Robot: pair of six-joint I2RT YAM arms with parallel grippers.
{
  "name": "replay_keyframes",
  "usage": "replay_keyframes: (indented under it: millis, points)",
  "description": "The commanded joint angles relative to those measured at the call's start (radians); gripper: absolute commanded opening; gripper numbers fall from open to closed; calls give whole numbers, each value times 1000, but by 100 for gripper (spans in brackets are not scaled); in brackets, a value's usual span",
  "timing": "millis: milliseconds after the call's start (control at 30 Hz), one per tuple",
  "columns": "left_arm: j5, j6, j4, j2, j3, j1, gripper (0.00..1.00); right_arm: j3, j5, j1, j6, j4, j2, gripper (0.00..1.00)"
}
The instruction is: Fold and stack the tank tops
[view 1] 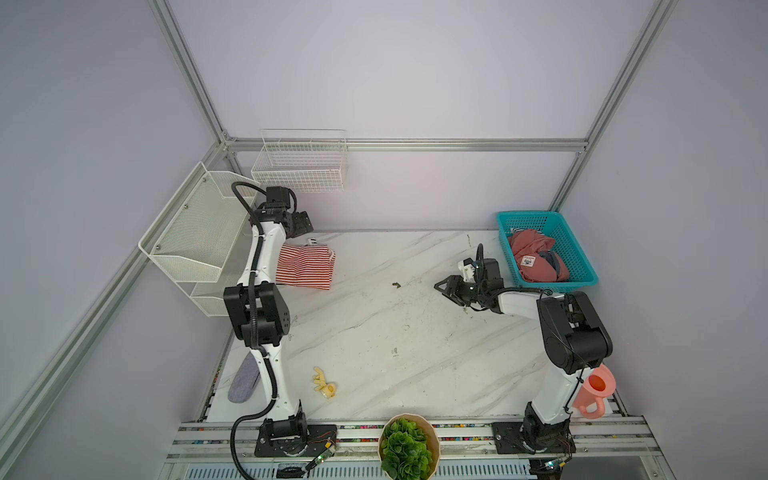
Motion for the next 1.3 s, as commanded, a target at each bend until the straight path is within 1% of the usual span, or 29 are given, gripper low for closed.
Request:
replay_keyframes:
  millis: [0, 167, 300, 433, 567, 700, 767, 867, 900, 933, 1000, 1067, 1100, 1133, 1167, 1200, 1267]
  points:
    - [-70, -28, 70, -54, -55, -1, 100, -1, 9, 10, 1, -7, -14, 53]
    - [-18, -42, 95, -65, -103, -22, 100, -2, 5, 12, 1, -1, -2, 53]
    - [55, -62, 93, -59, -147, -51, 100, 3, -1, 15, -2, -4, 0, 53]
    - [137, -64, 98, -93, -215, -108, 100, 27, -5, 15, -46, -51, -37, 53]
    - [165, -23, 146, -181, -323, -189, 100, 65, 8, 14, -118, -134, -104, 56]
    - [209, 26, 247, -327, -485, -261, 100, 81, 24, 10, -171, -179, -189, 65]
    - [193, 45, 299, -422, -581, -298, 100, 80, 32, 0, -186, -193, -239, 97]
    - [173, 83, 383, -571, -754, -335, 100, 71, 23, -26, -196, -199, -318, 97]
    - [169, 94, 406, -616, -805, -342, 100, 65, 38, -34, -205, -200, -348, 97]
    - [157, 104, 433, -669, -868, -344, 100, 56, 75, -41, -222, -204, -384, 97]
    - [104, 124, 498, -791, -999, -347, 100, 26, 210, -50, -275, -212, -460, 97]
    - [2, 142, 593, -906, -1156, -349, 100, -31, 389, -56, -357, -189, -571, 97]
    - [-42, 171, 647, -949, -1229, -348, 100, -61, 473, -56, -384, -169, -611, 97]
    - [-92, 190, 715, -993, -1311, -349, 100, -100, 586, -58, -404, -139, -646, 97]
    - [-136, 212, 789, -1027, -1396, -346, 100, -142, 715, -59, -415, -105, -687, 97]
    - [-170, 225, 850, -1050, -1456, -346, 100, -179, 797, -59, -419, -67, -713, 97]
    - [-246, 246, 980, -1066, -1586, -340, 100, -279, 931, -61, -475, 58, -752, 97]
